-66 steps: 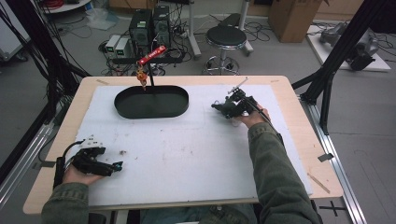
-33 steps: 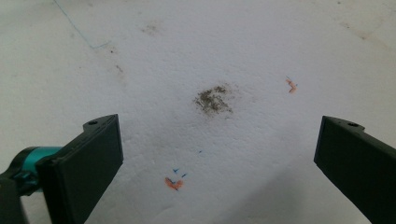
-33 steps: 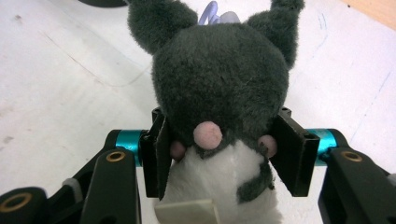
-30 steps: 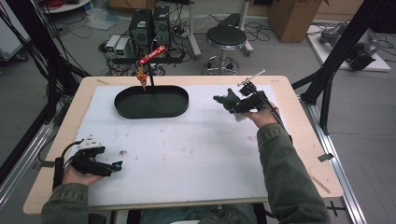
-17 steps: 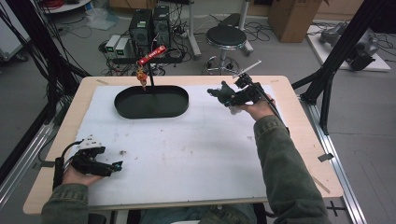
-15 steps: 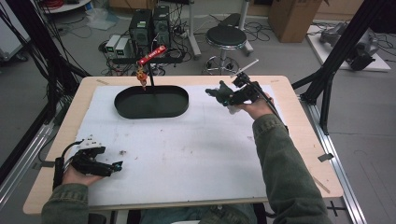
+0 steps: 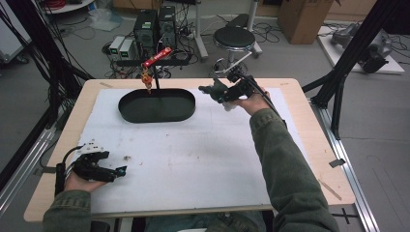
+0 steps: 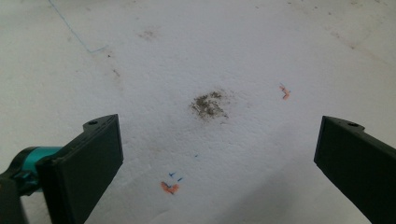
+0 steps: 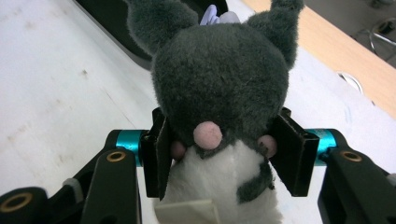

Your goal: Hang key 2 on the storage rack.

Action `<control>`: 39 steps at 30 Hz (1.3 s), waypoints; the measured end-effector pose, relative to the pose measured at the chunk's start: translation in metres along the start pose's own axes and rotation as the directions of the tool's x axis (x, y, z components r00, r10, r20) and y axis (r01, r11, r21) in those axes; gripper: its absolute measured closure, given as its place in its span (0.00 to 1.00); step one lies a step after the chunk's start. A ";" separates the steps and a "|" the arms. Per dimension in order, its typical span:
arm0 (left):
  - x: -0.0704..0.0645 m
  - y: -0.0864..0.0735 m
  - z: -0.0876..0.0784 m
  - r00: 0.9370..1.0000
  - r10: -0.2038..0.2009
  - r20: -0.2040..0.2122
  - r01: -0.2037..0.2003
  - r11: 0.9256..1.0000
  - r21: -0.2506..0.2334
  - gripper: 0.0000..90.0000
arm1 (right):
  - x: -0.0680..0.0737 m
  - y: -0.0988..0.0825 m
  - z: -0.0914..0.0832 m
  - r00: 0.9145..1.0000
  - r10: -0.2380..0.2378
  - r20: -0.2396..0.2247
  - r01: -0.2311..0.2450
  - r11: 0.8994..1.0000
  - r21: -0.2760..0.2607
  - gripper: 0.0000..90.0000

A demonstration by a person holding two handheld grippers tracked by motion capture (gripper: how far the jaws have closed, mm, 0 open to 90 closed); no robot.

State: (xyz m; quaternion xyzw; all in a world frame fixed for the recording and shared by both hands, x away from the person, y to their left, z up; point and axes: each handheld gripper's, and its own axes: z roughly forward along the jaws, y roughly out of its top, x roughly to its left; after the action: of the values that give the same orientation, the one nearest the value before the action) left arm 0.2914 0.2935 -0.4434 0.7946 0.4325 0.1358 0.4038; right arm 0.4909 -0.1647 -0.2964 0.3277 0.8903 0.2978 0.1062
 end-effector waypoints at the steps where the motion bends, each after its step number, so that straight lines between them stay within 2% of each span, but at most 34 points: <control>1: 0.000 0.000 0.000 1.000 -0.002 0.002 0.002 1.000 -0.003 0.02 | 0.002 0.004 0.001 1.000 0.000 -0.004 0.000 1.000 0.002 0.51; 5: 0.001 0.000 0.001 1.000 0.003 0.009 -0.003 1.000 0.002 0.02 | 0.012 0.018 0.004 0.999 -0.039 -0.014 0.039 0.999 -0.007 0.51; 9: 0.000 0.000 0.001 1.000 0.004 0.008 -0.004 1.000 0.004 0.02 | 0.019 0.026 0.003 0.998 -0.049 -0.027 0.048 0.999 -0.024 0.51; 13: 0.000 0.000 0.000 1.000 0.003 0.007 -0.003 1.000 0.000 0.02 | 0.024 0.035 0.003 0.998 -0.061 -0.030 0.060 0.998 -0.017 0.51; 14: 0.000 0.000 0.000 1.000 0.003 0.007 -0.003 1.000 0.000 0.02 | 0.026 0.039 0.002 0.997 -0.076 -0.025 0.075 0.997 -0.019 0.51; 19: 0.000 0.000 0.000 1.000 0.005 0.010 -0.005 1.000 0.001 0.02 | 0.034 0.053 0.001 0.995 -0.095 -0.038 0.093 0.994 -0.057 0.51; 25: 0.000 0.000 0.000 1.000 0.001 0.008 -0.001 1.000 -0.003 0.02 | 0.044 0.068 0.007 0.991 -0.130 -0.043 0.128 0.991 -0.048 0.51; 31: 0.001 0.000 0.000 1.000 -0.002 0.007 0.002 1.000 -0.010 0.02 | 0.050 0.080 0.009 0.988 -0.142 -0.054 0.140 0.989 -0.051 0.51; 33: 0.001 0.000 0.000 1.000 -0.002 0.006 0.002 1.000 -0.007 0.02 | 0.055 0.090 0.011 0.985 -0.167 -0.049 0.165 0.985 -0.045 0.51; 39: -0.001 -0.001 -0.001 1.000 0.005 0.008 -0.005 1.000 -0.003 0.02 | 0.062 0.109 0.015 0.981 -0.186 -0.049 0.184 0.982 -0.048 0.51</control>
State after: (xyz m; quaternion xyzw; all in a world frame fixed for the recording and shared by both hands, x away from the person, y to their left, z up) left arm 0.2902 0.2936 -0.4435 0.7956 0.4287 0.1344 0.4065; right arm 0.5055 -0.0513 -0.2423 0.2330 0.9128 0.3144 0.1169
